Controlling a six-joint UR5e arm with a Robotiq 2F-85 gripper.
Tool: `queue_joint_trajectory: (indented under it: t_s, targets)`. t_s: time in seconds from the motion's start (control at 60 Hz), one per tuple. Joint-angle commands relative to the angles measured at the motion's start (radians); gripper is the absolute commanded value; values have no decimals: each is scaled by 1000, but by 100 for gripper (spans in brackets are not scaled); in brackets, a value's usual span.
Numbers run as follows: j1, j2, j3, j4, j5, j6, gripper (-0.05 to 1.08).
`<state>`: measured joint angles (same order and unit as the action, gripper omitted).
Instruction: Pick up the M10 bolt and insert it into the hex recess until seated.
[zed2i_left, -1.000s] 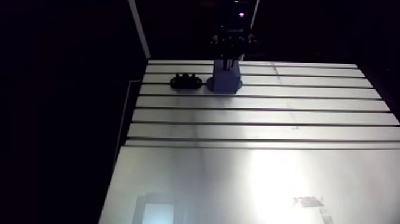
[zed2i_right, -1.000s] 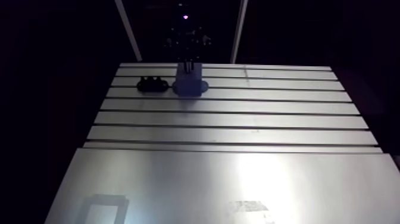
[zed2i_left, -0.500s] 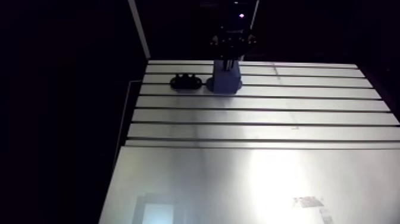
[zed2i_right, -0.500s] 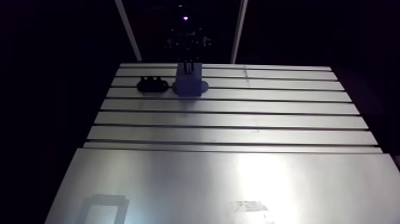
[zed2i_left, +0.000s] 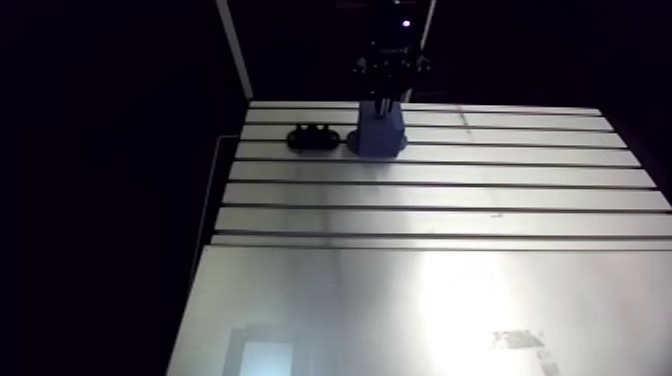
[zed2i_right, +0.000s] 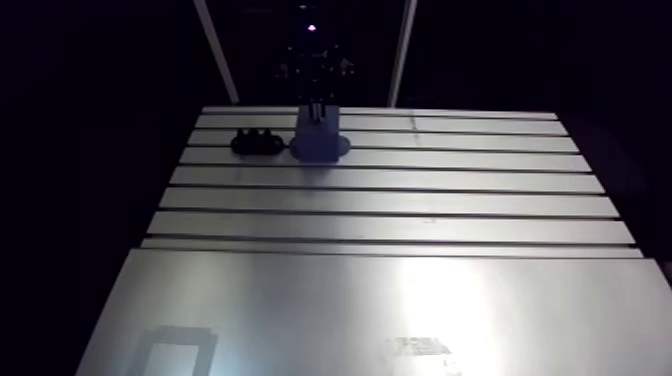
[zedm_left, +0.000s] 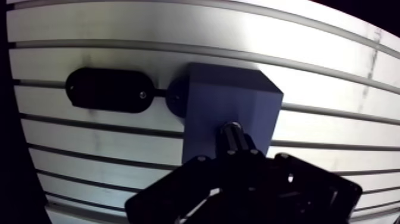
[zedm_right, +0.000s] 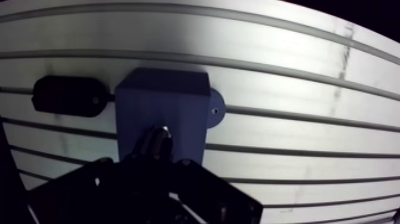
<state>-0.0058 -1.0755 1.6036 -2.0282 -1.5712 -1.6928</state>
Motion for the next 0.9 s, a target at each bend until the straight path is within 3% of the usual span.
queue_joint_trajectory:
  t_s: [0.017,0.9]
  targets:
    - [2,-6,-8,4,1,-1,108]
    - [10,-29,-29,61,3,0,108]
